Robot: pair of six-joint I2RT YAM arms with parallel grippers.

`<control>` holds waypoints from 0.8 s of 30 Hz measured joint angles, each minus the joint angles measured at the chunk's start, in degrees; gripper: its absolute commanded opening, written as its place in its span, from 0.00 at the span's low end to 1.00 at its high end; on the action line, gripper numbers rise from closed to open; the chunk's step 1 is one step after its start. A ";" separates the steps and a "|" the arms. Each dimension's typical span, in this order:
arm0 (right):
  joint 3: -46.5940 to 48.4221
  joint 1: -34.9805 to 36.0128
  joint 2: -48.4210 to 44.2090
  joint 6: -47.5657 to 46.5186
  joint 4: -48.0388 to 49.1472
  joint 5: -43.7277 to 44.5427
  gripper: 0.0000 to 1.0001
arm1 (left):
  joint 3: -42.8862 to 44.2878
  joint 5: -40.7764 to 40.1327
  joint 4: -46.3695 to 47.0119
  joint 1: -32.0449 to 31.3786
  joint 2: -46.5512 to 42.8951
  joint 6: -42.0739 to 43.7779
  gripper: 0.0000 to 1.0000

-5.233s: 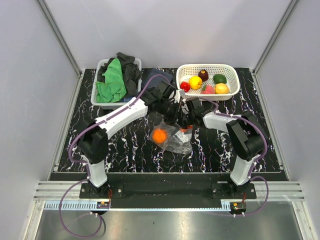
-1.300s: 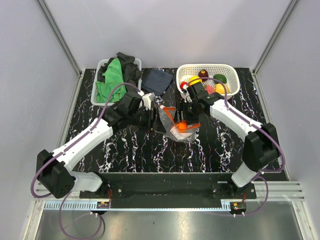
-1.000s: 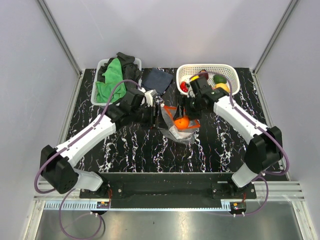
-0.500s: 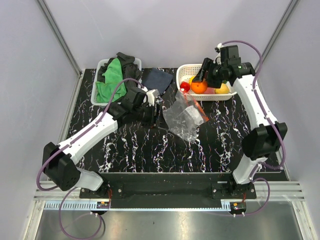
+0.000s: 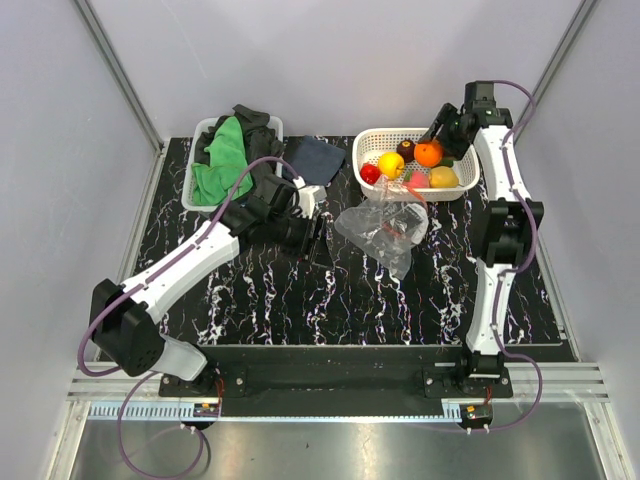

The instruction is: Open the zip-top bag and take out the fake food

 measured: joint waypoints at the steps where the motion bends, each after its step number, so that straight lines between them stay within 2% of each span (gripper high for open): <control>1: 3.10 -0.46 2.56 -0.07 -0.61 0.20 0.17 | 0.02 0.00 -0.28 0.02 0.00 0.98 0.61; 5: 12.96 -1.99 10.84 -0.22 -2.60 1.46 0.32 | 0.15 -0.04 -0.92 0.02 0.00 4.20 0.61; 6: 14.36 -2.19 12.13 -0.24 -2.99 1.53 0.44 | 0.33 -0.04 -1.16 0.04 0.00 4.87 0.61; 8: 15.61 -2.27 13.57 -0.24 -3.63 1.77 0.59 | 0.83 -0.04 -1.73 0.20 0.02 6.12 0.61; 9: 16.31 -2.27 14.19 -0.24 -4.17 1.77 0.69 | 1.14 -0.07 -1.99 0.28 0.02 6.71 0.61; 11: 17.27 -2.14 15.08 -0.13 -4.55 1.73 0.81 | 1.64 -0.07 -2.36 0.50 0.09 7.52 0.61; 13: 17.40 -2.14 15.28 0.11 -4.66 1.73 0.99 | 2.12 -0.04 -2.56 0.74 0.22 8.26 0.61; 24: 15.65 -2.14 12.94 0.09 -6.97 1.88 0.99 | 3.04 1.84 -2.86 1.01 3.91 9.42 0.66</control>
